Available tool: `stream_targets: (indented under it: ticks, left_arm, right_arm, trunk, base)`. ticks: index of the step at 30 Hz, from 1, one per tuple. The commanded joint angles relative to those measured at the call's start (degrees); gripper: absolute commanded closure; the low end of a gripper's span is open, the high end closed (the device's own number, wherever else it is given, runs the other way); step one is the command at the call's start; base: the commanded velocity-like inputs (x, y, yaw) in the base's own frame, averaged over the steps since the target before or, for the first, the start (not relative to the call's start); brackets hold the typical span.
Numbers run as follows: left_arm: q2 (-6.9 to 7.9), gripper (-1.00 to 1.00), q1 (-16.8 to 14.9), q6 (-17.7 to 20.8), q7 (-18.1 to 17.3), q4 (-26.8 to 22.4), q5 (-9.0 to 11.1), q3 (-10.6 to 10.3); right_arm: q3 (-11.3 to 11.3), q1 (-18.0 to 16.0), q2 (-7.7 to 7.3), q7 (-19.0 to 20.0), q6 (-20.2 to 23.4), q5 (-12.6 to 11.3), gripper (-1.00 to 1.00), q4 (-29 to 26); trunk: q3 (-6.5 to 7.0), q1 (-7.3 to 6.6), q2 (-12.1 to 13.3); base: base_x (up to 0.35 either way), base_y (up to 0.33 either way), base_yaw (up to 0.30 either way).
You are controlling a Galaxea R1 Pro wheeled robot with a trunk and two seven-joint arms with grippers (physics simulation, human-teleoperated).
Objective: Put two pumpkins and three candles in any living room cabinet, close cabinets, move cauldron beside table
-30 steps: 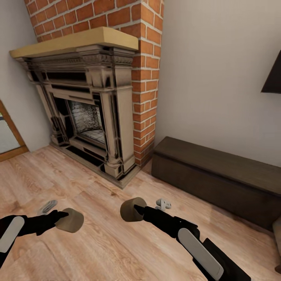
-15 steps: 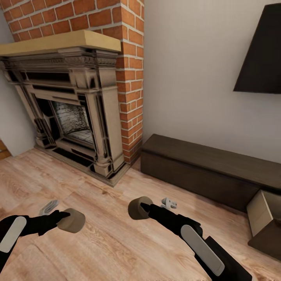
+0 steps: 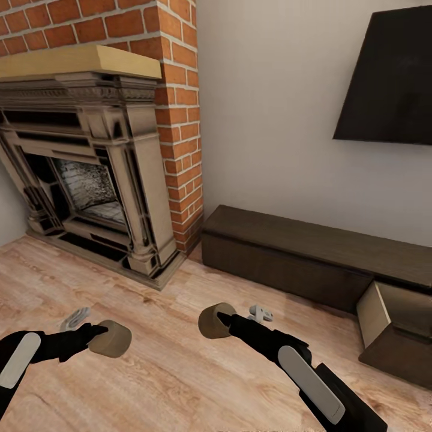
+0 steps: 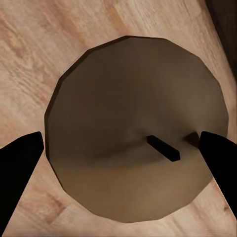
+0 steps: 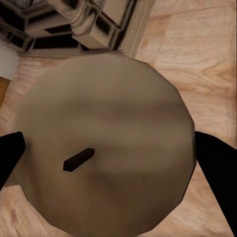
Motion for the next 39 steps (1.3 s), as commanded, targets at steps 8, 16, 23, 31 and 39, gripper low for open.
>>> stream_targets:
  ticks: [8, 16, 23, 31, 39]
  left_arm:
    - [-0.07, 1.0, 0.0, 0.3, -0.9, -0.1, -0.2, 0.1]
    - [-1.02, 1.0, 0.0, 0.3, -0.8, -0.2, -0.3, -0.7]
    - [-1.18, 1.0, 0.0, 0.3, -0.7, -0.2, -0.3, -0.9]
    - [-1.21, 1.0, 0.0, 0.3, -0.7, -0.3, -0.4, -1.3]
    - [-1.21, 1.0, 0.0, 0.3, -0.7, -0.3, -0.6, -1.5]
  right_arm:
    - [0.1, -0.1, -0.04, -0.5, -0.1, -0.5, 1.0, 0.0]
    - [0.2, -0.1, -0.05, -0.4, -0.1, -0.6, 1.0, 0.3]
    - [0.2, -0.1, -0.04, -0.4, -0.1, -0.7, 1.0, 0.5]
    - [0.2, -0.1, -0.04, -0.4, -0.1, -1.0, 1.0, 0.6]
    - [0.1, -0.1, -0.04, -0.4, -0.1, -1.0, 1.0, 0.7]
  trunk:
    - [-0.63, -0.01, 0.0]
    - [-1.2, -0.01, 0.0]
    - [-1.55, -0.01, 0.0]
    - [-1.58, -0.01, 0.0]
    - [-1.58, -0.01, 0.0]
  base:
    - [0.0, 0.0, -0.19]
    - [0.0, -0.104, -0.19]
    - [0.0, -0.257, -0.138]
    - [0.0, -0.269, -0.137]
    - [0.044, -0.269, -0.259]
